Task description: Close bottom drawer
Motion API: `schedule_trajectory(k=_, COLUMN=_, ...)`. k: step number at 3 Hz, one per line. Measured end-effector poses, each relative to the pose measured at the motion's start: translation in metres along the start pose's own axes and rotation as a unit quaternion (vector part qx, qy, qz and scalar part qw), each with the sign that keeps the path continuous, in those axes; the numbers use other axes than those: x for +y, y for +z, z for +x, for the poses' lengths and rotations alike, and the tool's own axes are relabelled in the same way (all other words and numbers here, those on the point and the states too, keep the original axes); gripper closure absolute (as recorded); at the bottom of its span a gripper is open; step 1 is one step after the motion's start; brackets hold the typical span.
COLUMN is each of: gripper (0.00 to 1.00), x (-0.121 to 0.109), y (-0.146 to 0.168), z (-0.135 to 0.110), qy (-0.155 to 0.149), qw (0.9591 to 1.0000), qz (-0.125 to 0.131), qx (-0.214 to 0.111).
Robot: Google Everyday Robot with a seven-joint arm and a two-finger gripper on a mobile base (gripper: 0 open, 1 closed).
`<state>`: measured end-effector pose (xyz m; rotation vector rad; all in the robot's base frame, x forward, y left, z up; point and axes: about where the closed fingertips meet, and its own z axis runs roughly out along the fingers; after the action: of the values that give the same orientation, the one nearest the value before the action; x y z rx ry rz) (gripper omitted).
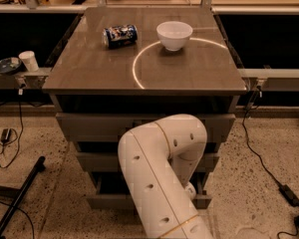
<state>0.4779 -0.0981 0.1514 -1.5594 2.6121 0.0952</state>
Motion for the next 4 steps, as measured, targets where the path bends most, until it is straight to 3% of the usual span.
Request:
schedule_trajectory(k=1, gripper=1.0, x=-0.001, y=-0.002, z=0.001, qy=0.003, qw=1.0, qz=0.008, qx=0.0)
schedule_trajectory(k=2, gripper=1.0, x=-0.002, y=-0.013, z=-0.029, qy=-0.016, qw=0.9989, qz=0.002, qx=-0.043)
schedule_trajectory(k=3, gripper=1.0, x=0.002, y=-0.03, z=-0.035, qy=-0.019, qw=0.9958, qz=-0.023, qx=-0.086)
schedule_trajectory(k=4, gripper=1.0, x=0.006, y=-0.034, z=-0.002, qy=0.015, qw=0.9953, qz=-0.037, qx=-0.088)
